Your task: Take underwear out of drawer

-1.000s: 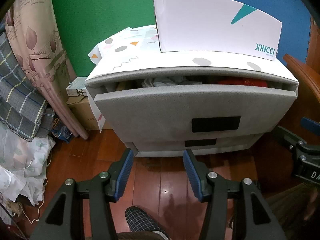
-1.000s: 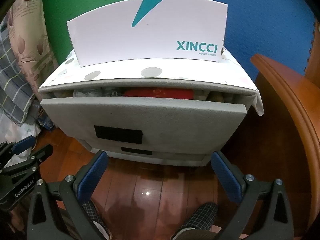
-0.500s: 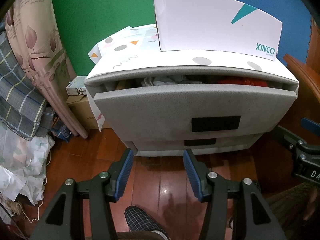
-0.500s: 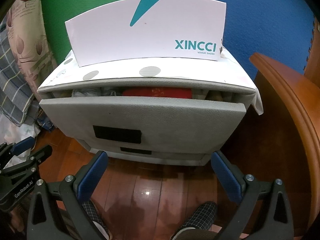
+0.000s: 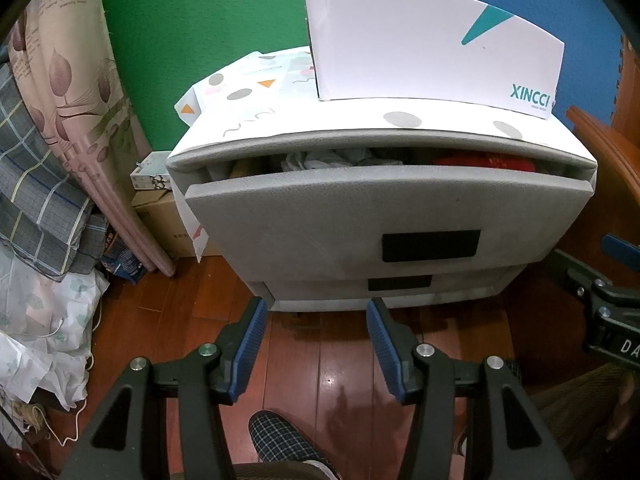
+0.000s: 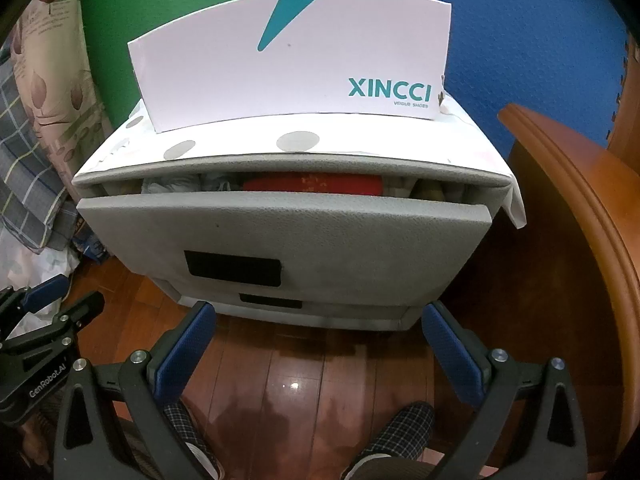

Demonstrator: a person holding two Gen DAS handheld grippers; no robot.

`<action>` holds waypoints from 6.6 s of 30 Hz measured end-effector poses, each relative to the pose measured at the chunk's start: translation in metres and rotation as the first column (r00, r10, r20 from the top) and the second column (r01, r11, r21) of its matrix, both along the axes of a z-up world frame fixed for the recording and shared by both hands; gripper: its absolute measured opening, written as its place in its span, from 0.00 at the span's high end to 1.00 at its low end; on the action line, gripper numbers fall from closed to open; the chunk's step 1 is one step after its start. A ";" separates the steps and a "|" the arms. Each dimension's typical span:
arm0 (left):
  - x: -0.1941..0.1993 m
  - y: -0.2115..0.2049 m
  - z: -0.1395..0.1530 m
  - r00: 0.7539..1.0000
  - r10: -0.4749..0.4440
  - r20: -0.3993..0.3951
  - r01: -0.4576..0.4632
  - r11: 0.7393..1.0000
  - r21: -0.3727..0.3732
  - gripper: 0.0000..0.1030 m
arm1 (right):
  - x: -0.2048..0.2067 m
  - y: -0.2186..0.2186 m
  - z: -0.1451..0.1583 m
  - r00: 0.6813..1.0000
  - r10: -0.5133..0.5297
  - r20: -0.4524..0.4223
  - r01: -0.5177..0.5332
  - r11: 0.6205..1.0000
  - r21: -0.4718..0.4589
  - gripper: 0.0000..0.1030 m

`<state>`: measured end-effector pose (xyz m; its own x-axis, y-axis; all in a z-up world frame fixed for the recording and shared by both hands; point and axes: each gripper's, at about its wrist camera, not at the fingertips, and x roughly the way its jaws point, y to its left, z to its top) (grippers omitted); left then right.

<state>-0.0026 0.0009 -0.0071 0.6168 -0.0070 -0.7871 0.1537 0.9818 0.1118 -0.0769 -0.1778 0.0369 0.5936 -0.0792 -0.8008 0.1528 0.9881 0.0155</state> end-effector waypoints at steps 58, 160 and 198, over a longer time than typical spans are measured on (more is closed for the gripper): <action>0.028 0.041 0.016 0.988 0.069 -0.136 -0.104 0.958 -0.267 0.49 | -0.002 -0.015 0.002 0.998 -0.063 -0.005 0.064 0.996 0.060 0.01; -0.007 0.102 0.006 0.931 0.174 -0.320 -0.210 0.974 -0.081 0.11 | -0.019 -0.043 0.032 0.949 -0.010 -0.315 0.057 0.988 0.142 0.01; 0.044 0.070 0.009 0.904 0.082 -0.419 -0.138 0.985 -0.106 0.13 | 0.059 0.014 -0.064 0.772 -0.035 -0.634 0.119 0.989 0.090 0.00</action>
<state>0.0414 0.0711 0.0021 0.2410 -0.0772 -0.9674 0.0487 0.9965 -0.0674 -0.0184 -0.1642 -0.0273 -0.0509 0.0171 -0.9986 0.2456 0.9694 0.0040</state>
